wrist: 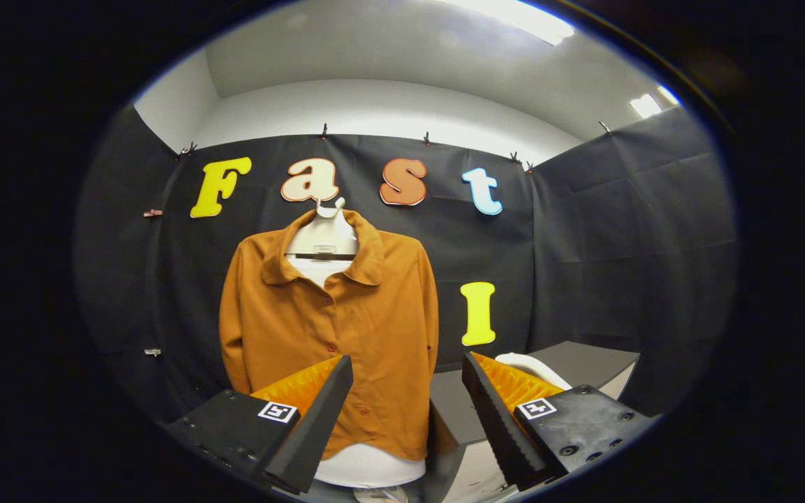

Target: Iron the clothes twice with a garment steamer, once on the left side and once on the right side.

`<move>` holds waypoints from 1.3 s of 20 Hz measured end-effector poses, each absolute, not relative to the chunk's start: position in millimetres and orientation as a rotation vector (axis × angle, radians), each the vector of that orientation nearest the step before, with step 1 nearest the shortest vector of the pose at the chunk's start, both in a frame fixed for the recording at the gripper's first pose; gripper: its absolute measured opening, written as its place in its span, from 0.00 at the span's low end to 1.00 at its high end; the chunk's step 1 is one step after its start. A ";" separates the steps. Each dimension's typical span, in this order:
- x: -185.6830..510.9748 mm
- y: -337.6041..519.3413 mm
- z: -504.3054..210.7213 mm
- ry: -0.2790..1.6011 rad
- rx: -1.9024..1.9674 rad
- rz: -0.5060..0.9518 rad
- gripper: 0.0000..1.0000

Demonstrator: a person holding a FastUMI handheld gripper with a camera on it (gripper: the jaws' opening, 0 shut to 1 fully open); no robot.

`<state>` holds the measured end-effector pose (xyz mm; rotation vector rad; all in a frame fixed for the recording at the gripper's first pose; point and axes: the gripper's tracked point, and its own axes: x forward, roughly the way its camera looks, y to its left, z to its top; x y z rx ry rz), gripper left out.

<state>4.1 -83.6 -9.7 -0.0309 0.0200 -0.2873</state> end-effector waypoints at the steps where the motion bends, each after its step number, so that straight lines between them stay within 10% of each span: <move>1: 7.7 -98.8 -11.3 0.023 -0.031 -0.296 0.98; 26: 124.8 -399.5 -160.9 0.420 0.118 -0.340 0.99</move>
